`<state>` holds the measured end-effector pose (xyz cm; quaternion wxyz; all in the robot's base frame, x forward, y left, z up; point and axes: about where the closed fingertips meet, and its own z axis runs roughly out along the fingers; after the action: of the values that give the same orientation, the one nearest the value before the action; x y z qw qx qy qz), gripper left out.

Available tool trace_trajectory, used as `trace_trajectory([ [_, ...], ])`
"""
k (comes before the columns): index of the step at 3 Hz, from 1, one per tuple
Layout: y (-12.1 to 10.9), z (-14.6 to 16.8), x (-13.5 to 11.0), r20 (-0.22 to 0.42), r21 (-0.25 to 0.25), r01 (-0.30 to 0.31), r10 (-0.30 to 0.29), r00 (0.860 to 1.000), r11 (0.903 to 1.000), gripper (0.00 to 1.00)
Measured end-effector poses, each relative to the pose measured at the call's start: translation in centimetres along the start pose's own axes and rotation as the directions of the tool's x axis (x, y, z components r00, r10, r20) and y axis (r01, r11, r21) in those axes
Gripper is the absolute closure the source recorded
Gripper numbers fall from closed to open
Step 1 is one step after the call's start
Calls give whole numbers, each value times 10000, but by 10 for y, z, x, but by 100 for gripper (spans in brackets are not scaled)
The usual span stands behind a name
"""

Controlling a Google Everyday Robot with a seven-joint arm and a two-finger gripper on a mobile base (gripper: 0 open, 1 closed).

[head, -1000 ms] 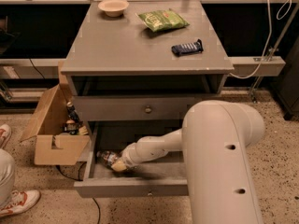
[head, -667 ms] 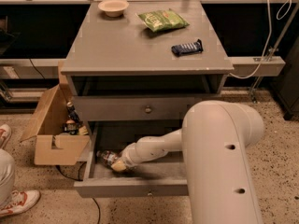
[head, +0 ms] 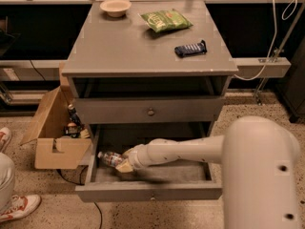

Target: Pick water bottle from middle drawer and place on counter

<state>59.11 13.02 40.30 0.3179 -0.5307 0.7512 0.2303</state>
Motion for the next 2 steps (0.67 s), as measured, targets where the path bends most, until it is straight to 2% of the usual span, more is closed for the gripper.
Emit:
trace_trajectory([
  [2, -11, -74, -12, 1453, 435, 778, -833, 9859, 9960, 100],
])
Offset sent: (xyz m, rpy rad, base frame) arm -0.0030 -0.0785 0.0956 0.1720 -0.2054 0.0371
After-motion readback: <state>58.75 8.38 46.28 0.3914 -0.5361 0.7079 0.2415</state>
